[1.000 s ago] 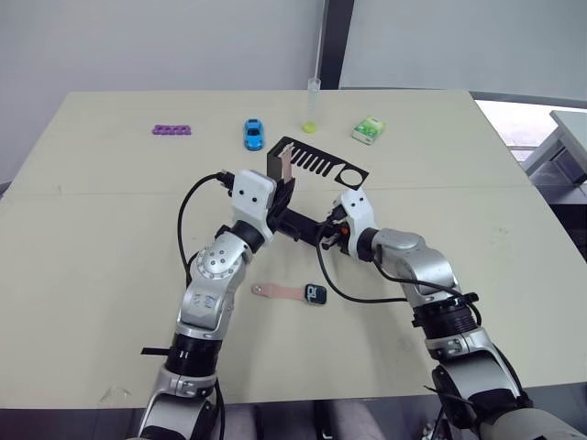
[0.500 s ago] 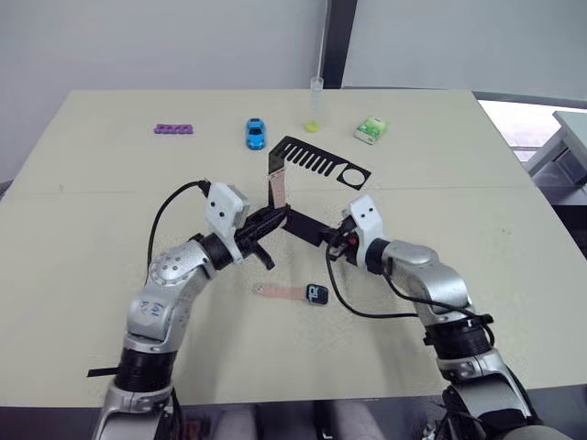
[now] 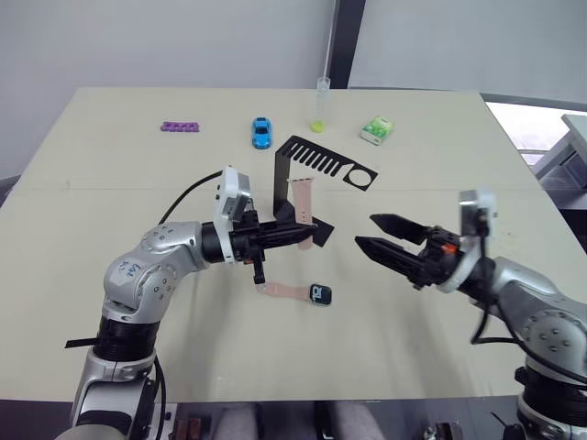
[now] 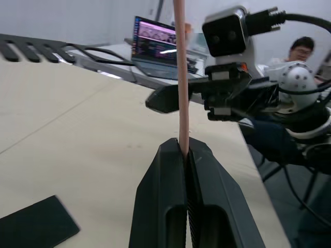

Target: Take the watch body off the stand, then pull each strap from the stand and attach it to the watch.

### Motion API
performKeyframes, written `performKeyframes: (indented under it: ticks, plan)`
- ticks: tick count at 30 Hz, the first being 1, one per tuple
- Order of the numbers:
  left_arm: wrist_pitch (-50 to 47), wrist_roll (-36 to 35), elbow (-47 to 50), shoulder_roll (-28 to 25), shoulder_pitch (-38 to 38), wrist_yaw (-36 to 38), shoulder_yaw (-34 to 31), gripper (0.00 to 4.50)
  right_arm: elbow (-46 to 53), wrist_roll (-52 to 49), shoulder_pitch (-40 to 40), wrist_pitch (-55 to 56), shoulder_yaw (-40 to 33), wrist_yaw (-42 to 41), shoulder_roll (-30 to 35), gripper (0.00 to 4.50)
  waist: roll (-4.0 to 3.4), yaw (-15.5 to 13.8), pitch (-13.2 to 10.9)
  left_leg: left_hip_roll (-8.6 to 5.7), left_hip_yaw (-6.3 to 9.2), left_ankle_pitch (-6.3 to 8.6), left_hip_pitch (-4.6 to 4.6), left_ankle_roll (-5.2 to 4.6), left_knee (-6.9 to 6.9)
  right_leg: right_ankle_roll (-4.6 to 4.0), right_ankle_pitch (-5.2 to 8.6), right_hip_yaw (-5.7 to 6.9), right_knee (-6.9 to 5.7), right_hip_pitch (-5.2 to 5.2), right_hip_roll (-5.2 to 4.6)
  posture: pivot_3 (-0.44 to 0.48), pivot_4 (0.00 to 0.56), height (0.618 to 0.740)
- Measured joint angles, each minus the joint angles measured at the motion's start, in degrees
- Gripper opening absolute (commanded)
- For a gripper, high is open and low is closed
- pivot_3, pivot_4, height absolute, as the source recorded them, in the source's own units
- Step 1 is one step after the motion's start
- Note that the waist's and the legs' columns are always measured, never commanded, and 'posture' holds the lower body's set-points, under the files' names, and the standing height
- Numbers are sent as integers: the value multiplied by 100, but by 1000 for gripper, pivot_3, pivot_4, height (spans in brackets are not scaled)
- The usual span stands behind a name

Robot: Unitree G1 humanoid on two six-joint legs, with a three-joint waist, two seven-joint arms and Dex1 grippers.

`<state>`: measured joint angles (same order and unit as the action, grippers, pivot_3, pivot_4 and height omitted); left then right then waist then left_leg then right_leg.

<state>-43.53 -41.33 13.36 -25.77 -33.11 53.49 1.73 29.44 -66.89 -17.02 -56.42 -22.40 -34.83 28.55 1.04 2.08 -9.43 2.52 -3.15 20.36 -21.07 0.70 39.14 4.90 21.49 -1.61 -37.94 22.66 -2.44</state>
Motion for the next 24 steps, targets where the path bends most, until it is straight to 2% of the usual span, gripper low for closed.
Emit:
performKeyframes:
  ticks: [3,9,12,15,16,23,24]
  plan:
    - [-120,-101,-248,180,-245,160,125,0,159,-655,-258,27,35,626,-14,4483,0,-11,0,-1,1,-1,-3,0,0,0,0,0,2,1,0,0,150,740]
    - [-155,-112,-708,693,-740,172,247,0,311,-1155,-533,67,505,1418,7,4483,0,-40,0,-1,2,0,-12,-4,0,1,-1,0,-2,2,0,0,150,740]
    - [-158,-108,-800,759,-766,220,335,0,312,-1215,-616,153,653,1594,66,4483,0,-34,0,-1,3,0,-12,-5,0,1,-1,1,2,2,-1,0,150,740]
    - [-157,-103,-828,782,-768,277,399,0,312,-1222,-617,245,753,1705,94,3658,0,-30,0,0,3,-2,-11,-5,0,1,0,0,4,3,0,0,150,740]
    - [-157,-103,-833,782,-768,284,399,0,312,-1259,-617,286,764,1735,94,3179,0,-31,0,0,3,-3,-10,-5,0,1,0,0,4,3,0,0,150,740]
    - [-158,-103,-833,772,-767,288,397,0,313,-1312,-634,525,882,1847,140,3179,0,-39,0,0,4,-3,-13,-5,0,1,0,1,3,3,-1,0,150,740]
    - [-157,-102,-833,768,-767,289,397,0,312,-1335,-635,529,889,1848,161,2646,0,-39,0,0,5,-3,-13,-5,0,1,0,1,3,3,-1,0,150,740]
